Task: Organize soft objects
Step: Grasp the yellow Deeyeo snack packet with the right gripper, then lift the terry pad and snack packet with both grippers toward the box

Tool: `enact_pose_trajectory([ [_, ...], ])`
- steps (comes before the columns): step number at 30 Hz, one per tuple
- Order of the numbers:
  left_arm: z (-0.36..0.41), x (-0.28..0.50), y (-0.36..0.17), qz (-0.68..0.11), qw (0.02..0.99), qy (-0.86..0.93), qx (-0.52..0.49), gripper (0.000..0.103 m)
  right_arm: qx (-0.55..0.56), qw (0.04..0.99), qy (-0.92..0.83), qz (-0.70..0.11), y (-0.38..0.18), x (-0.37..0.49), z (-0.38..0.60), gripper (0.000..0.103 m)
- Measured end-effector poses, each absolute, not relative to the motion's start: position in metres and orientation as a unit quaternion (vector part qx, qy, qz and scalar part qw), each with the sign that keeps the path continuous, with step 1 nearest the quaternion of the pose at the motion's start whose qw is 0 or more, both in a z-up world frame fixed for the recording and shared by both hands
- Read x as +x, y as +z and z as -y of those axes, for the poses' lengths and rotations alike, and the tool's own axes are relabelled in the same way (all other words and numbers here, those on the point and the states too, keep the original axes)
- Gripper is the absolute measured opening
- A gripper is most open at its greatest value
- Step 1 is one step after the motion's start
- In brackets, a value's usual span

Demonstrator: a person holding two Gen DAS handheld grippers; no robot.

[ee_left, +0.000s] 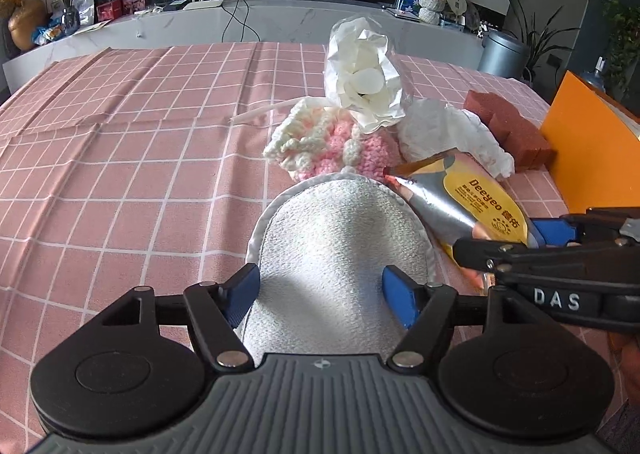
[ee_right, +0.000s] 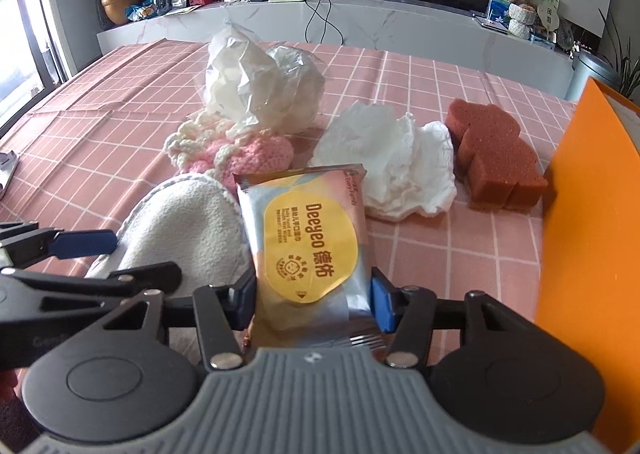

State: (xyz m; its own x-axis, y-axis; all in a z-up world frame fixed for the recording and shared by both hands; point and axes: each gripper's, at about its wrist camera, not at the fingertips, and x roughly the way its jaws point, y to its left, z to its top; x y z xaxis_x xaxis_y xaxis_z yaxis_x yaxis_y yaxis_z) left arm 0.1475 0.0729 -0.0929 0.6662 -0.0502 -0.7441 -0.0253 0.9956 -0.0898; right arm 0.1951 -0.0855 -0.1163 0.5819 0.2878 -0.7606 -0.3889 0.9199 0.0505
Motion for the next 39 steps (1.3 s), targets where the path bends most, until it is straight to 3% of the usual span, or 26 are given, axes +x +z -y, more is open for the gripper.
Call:
enact_pose_trajectory([
  [4,-0.071,0.145,-0.093,-0.404,0.914,-0.014,-0.043,0.07,-0.056,0.888,0.193,-0.415,-0.116,0.182,0.091,0.054],
  [6,-0.069,0.143,-0.094,-0.4,0.915,-0.017,-0.04,0.054,-0.055,0.888,0.195,-0.413,-0.116,0.177,0.092,0.054],
  [10,-0.065,0.141,-0.093,-0.393,0.918,-0.033,-0.044,0.038,-0.05,0.885,0.202,-0.416,-0.116,0.171,0.092,0.053],
  [12,-0.061,0.14,-0.094,-0.39,0.919,-0.038,-0.038,0.019,-0.047,0.884,0.204,-0.418,-0.116,0.168,0.093,0.053],
  [14,-0.061,0.138,-0.094,-0.387,0.92,-0.043,-0.043,0.01,-0.044,0.884,0.204,-0.419,-0.115,0.164,0.095,0.052],
  [17,-0.06,0.134,-0.091,-0.383,0.921,-0.046,-0.046,0.008,-0.031,0.883,0.202,-0.422,-0.113,0.158,0.1,0.051],
  [20,-0.057,0.126,-0.085,-0.374,0.925,-0.058,-0.038,0.011,-0.025,0.882,0.2,-0.425,-0.112,0.154,0.105,0.051],
  [22,-0.057,0.123,-0.082,-0.374,0.924,-0.062,-0.041,0.036,-0.011,0.88,0.201,-0.43,-0.111,0.153,0.11,0.051],
  [23,-0.058,0.121,-0.08,-0.37,0.927,-0.056,-0.041,0.064,-0.007,0.88,0.202,-0.43,-0.111,0.152,0.111,0.051],
  [24,-0.061,0.119,-0.078,-0.368,0.928,-0.049,-0.04,0.082,-0.006,0.88,0.203,-0.429,-0.11,0.15,0.111,0.051],
  [34,-0.079,0.121,-0.088,-0.406,0.911,-0.014,-0.069,0.086,-0.02,0.879,0.213,-0.425,-0.114,0.142,0.101,0.051],
  [39,-0.069,0.123,-0.095,-0.414,0.907,-0.024,-0.07,0.077,-0.015,0.879,0.216,-0.425,-0.115,0.142,0.102,0.051],
])
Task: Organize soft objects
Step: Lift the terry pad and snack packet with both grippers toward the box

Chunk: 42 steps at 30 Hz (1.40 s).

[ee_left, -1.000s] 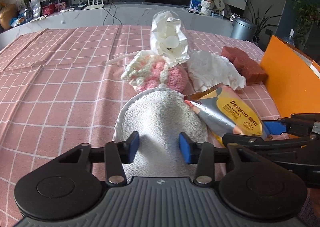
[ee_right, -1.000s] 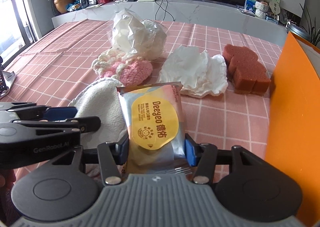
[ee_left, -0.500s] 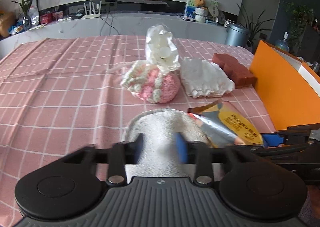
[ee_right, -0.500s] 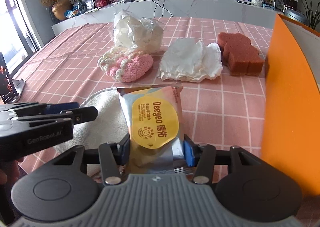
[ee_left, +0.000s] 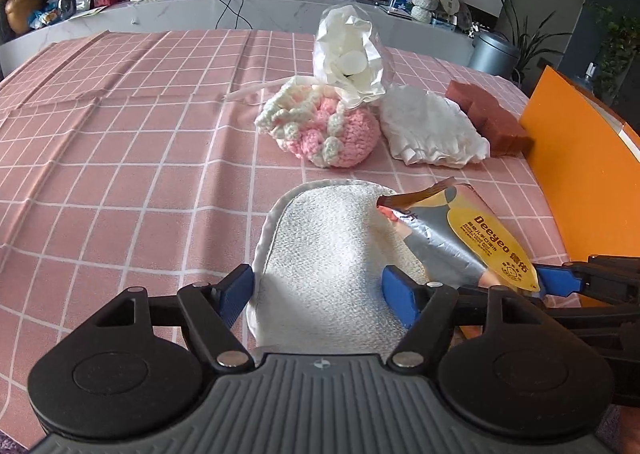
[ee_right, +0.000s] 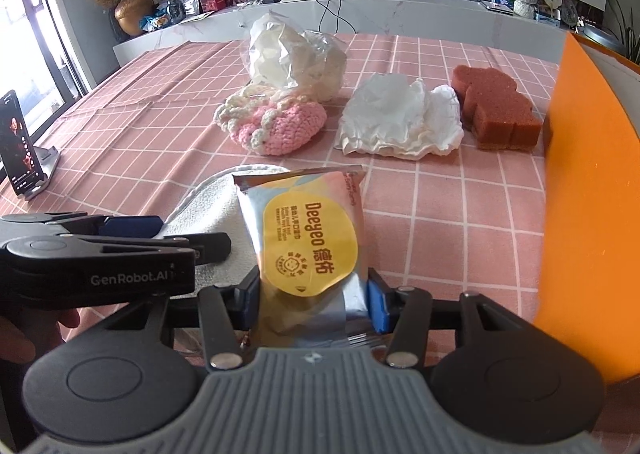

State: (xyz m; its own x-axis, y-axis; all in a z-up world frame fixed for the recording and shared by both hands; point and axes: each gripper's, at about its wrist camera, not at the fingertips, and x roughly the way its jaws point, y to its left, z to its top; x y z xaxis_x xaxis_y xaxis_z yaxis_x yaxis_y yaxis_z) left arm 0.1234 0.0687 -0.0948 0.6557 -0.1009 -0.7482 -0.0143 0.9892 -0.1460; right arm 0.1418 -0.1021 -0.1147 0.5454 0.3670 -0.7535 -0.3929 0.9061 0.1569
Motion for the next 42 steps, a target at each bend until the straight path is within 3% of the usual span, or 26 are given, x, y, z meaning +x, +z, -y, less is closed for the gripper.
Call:
enact_pose_trajectory([
  [4,-0.066,0.124,-0.094,-0.411,0.909,-0.032,-0.065,0.058,-0.018,0.879,0.217,-0.424,-0.115,0.141,0.101,0.051],
  [6,-0.064,0.124,-0.094,-0.409,0.91,-0.038,-0.061,0.04,-0.016,0.879,0.218,-0.425,-0.115,0.141,0.102,0.051],
  [8,-0.061,0.123,-0.094,-0.408,0.91,-0.046,-0.061,0.028,-0.015,0.878,0.219,-0.425,-0.115,0.141,0.103,0.051],
  [10,-0.061,0.123,-0.093,-0.407,0.908,-0.057,-0.073,0.022,-0.011,0.878,0.219,-0.426,-0.115,0.141,0.104,0.051],
  [22,-0.048,0.107,-0.067,-0.373,0.923,-0.068,-0.068,0.019,0.015,0.895,0.214,-0.392,-0.085,0.122,0.124,0.047],
  [33,-0.024,0.084,-0.009,-0.296,0.95,-0.083,-0.052,0.019,0.036,0.929,0.201,-0.309,-0.02,0.095,0.169,0.047],
  [42,0.025,0.095,0.037,-0.24,0.958,-0.155,-0.03,0.019,0.061,0.945,0.14,-0.288,0.017,0.101,0.242,0.047],
])
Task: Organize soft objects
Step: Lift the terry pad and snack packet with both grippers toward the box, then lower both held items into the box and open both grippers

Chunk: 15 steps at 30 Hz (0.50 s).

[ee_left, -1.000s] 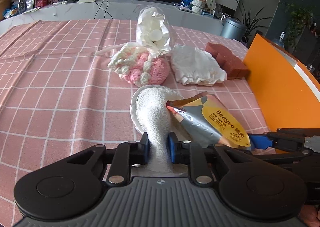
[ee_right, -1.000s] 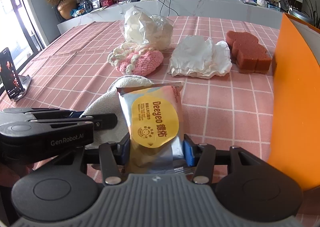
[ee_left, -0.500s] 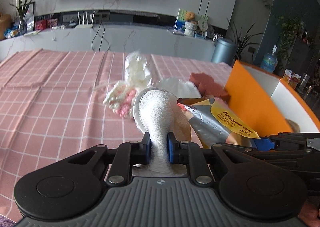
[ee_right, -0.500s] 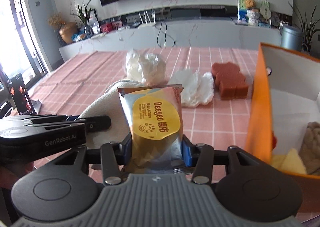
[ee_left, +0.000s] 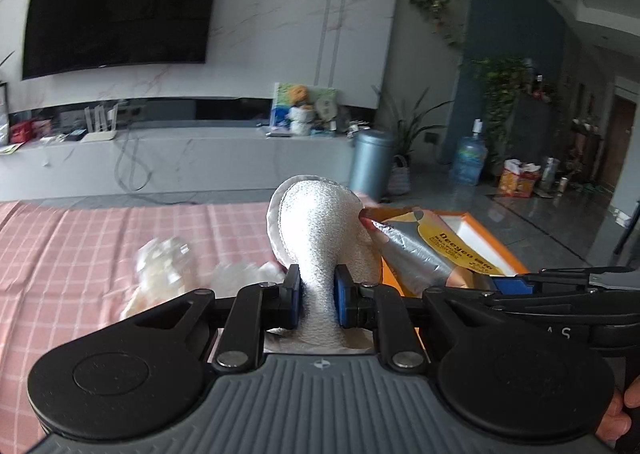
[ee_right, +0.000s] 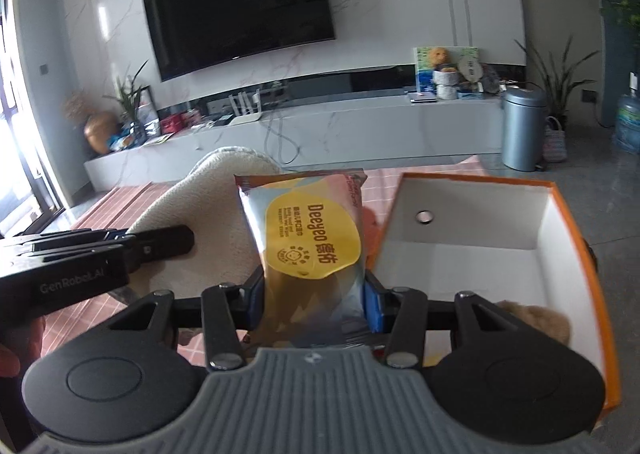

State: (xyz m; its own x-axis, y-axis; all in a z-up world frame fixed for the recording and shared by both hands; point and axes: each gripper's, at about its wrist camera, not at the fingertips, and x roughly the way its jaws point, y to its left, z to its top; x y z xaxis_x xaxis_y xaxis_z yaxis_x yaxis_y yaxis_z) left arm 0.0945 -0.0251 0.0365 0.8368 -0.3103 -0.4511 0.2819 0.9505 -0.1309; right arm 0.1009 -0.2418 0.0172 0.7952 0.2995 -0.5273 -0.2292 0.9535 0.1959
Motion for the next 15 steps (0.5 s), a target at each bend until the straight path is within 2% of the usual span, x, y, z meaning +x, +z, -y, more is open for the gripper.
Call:
enact_pose_trajectory([
  [8,0.081,0.135,0.047,-0.229,0.95,-0.213,-0.012,0.019,0.048,0.947,0.075,-0.307,0.028,0.126,0.299,0.047],
  [15,0.131,0.175,0.034,-0.247,0.937,-0.244,0.041,0.019,0.004,0.935,0.055,-0.35,0.019,0.17,0.323,0.047],
])
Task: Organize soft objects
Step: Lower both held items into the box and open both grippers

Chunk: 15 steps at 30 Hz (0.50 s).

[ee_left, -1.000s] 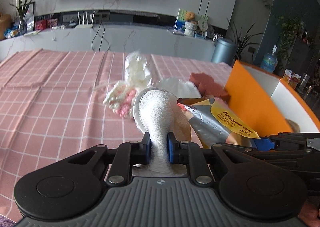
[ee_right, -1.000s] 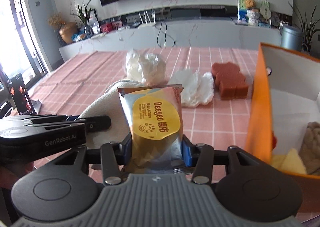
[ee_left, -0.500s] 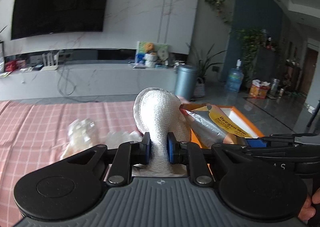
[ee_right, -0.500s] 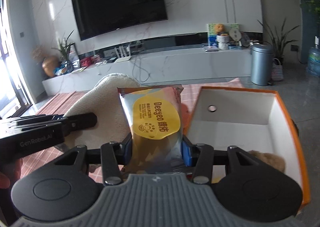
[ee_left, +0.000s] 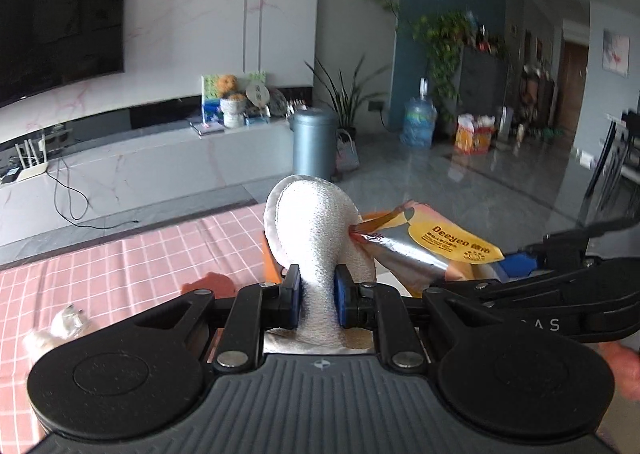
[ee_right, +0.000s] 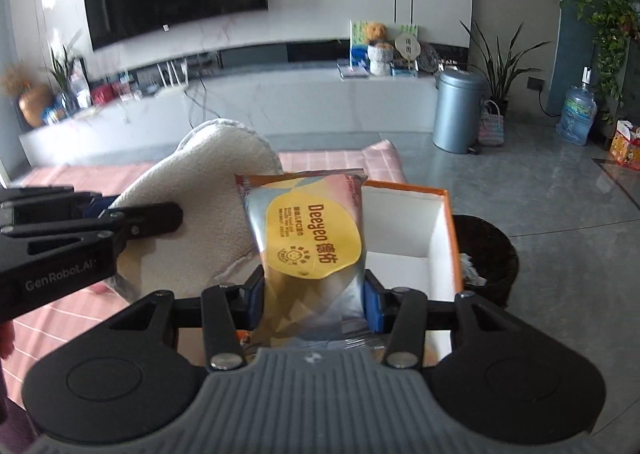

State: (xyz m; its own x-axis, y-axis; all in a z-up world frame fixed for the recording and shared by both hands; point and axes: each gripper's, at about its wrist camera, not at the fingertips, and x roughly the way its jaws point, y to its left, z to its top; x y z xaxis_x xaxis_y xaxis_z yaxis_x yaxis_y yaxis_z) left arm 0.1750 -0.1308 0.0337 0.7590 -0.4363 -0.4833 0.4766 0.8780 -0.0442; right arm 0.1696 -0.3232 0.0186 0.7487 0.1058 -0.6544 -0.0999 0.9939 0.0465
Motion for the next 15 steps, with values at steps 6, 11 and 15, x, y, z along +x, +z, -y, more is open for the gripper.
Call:
enact_pose_trajectory([
  [6,0.163,0.211,0.015,-0.28,0.926,-0.239,0.081,0.019,-0.056,0.916,0.059,-0.394,-0.001,0.221,0.334,0.047],
  [11,0.179,0.236,-0.007,-0.305,0.92,-0.211,0.13,0.019,-0.157,0.891,0.076,-0.419,-0.025,0.261,0.337,0.047],
  [15,0.182,0.25,-0.019,-0.312,0.917,-0.197,0.151,0.02,-0.22,0.869,0.11,-0.431,-0.041,0.282,0.336,0.047],
])
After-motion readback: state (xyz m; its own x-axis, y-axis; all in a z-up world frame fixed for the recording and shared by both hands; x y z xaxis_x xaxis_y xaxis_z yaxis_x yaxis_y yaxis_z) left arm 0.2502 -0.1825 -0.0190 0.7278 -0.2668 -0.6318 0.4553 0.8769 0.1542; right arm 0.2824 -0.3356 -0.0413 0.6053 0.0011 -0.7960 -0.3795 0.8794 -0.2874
